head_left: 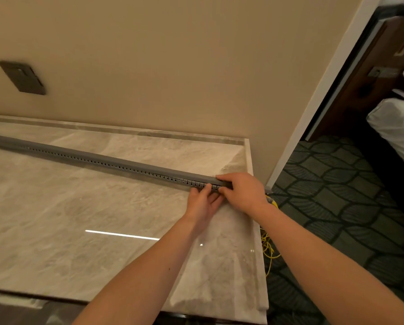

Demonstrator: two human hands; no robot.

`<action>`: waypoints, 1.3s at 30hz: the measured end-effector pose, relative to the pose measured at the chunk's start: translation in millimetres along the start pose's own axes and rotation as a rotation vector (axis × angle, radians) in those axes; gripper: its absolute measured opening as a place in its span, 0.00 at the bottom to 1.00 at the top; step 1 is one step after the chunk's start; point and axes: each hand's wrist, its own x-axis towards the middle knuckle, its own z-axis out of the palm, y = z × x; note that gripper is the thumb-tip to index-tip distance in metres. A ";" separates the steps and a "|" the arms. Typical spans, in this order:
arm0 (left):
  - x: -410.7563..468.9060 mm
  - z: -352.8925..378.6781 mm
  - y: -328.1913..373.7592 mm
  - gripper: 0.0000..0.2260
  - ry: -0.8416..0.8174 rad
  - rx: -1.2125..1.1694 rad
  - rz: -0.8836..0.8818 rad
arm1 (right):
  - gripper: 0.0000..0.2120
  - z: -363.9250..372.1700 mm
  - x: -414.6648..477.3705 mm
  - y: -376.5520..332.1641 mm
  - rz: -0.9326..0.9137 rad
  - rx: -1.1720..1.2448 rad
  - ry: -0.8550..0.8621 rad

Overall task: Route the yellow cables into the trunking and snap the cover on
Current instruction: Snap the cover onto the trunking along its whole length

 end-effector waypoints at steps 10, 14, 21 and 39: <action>-2.8 -3.7 -1.0 0.03 -0.018 0.002 0.049 | 0.15 -7.9 10.6 -2.8 0.065 0.171 -0.059; -0.9 -3.1 -4.2 0.02 0.060 0.025 0.088 | 0.13 -8.7 16.8 -5.7 0.096 0.214 -0.129; 6.9 2.3 -9.0 0.01 0.233 0.078 0.134 | 0.13 -1.8 13.9 -11.2 0.100 0.225 -0.073; 8.9 14.7 -10.1 0.04 0.362 -0.009 0.186 | 0.09 6.3 6.4 -12.5 -0.142 -0.127 0.047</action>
